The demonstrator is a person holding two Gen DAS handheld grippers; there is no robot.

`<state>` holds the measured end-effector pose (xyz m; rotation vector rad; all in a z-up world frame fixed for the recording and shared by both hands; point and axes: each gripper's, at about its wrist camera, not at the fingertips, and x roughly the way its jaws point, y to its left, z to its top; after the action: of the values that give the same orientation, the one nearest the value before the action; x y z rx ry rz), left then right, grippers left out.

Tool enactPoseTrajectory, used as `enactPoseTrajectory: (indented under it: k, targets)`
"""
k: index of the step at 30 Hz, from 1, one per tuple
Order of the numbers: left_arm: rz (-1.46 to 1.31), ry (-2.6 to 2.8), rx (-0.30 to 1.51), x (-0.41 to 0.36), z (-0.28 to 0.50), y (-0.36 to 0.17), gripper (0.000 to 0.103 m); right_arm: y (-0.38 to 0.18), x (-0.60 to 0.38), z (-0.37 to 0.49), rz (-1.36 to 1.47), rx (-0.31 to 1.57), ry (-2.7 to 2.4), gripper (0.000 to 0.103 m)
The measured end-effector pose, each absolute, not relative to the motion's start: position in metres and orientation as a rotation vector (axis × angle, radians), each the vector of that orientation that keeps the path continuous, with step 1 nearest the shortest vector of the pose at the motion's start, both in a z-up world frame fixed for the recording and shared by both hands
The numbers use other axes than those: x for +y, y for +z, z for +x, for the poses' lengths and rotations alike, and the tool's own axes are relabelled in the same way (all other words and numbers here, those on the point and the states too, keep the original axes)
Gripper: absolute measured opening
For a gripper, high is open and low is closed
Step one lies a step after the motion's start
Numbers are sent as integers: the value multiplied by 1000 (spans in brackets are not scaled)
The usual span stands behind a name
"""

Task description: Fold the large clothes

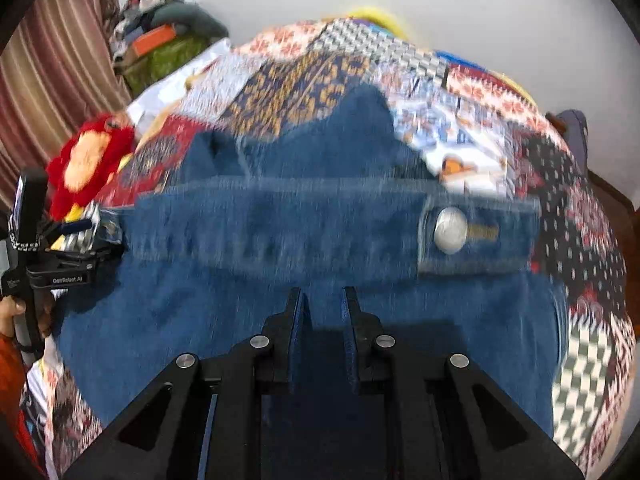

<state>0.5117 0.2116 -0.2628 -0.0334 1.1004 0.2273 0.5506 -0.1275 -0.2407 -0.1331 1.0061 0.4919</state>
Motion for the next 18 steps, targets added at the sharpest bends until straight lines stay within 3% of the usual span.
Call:
enactPoseTrajectory:
  k: [10,15,18]
  targets:
    - [-4,316,1065,223,502,-262,103,-243,-134,564,-230,921,385,14]
    - [-15,309,1055,232,485,-236,103,-238,-144,545,-334,941,287,14]
    - [-51,274,1021,232,466,-211,103,-227,-161,522,-241,949,344,14]
